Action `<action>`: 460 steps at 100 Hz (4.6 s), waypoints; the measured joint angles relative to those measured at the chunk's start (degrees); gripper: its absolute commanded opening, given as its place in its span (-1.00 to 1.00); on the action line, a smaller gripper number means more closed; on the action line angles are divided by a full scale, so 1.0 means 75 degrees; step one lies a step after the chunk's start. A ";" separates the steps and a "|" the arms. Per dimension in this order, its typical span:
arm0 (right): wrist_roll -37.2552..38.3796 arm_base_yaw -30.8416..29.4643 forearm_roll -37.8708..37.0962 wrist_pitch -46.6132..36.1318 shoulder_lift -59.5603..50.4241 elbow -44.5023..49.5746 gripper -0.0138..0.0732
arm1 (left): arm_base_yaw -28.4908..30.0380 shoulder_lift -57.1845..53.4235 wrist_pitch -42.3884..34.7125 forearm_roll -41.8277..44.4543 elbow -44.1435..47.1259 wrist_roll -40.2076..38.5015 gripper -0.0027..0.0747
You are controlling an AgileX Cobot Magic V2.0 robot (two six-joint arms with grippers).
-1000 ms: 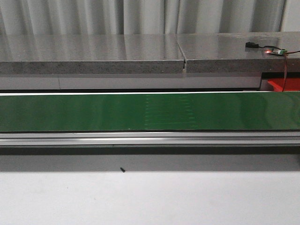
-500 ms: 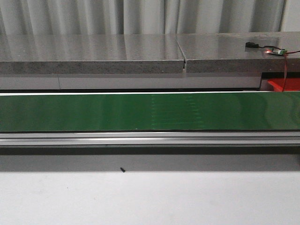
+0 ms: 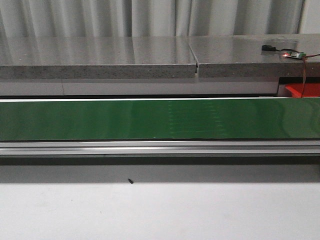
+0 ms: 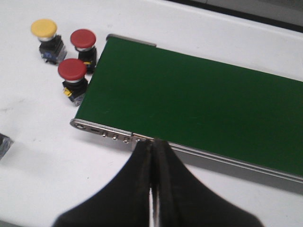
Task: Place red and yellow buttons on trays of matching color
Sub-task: 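Lower the left gripper onto a yellow push-button on the table and close, then carry the yellow button onto the green belt and open the left gripper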
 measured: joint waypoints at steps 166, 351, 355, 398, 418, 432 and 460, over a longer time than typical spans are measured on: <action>0.0000 0.0000 0.0000 0.0000 0.0000 0.0000 -0.84 | 0.4062 0.6836 0.1110 -0.0215 -0.3169 0.0025 0.32; 0.0000 0.0000 0.0000 0.0007 0.0000 0.0000 -0.84 | 0.0767 0.6799 0.2570 -0.1086 -0.5128 0.0780 -0.50; 0.0000 0.0000 0.0000 0.0007 0.0000 0.0000 -0.84 | 0.0719 0.7007 0.2704 -0.1086 -0.5281 0.0780 -0.50; 0.0000 0.0000 0.0000 0.0007 0.0000 0.0000 -0.84 | 0.0559 0.7808 0.3467 -0.1106 -0.6203 0.0796 0.18; 0.0000 0.0000 0.0000 0.0007 0.0000 0.0000 -0.84 | 0.0547 0.7808 0.3561 -0.1114 -0.6579 0.0813 0.32; 0.0000 0.0000 0.0000 0.0007 0.0000 0.0000 -0.84 | 0.0547 0.7773 0.3612 -0.1152 -0.6923 0.0878 0.32; 0.0000 0.0000 0.0000 0.0007 0.0000 0.0000 -0.84 | 0.0790 0.7438 0.3680 -0.0588 -0.7207 0.0475 0.31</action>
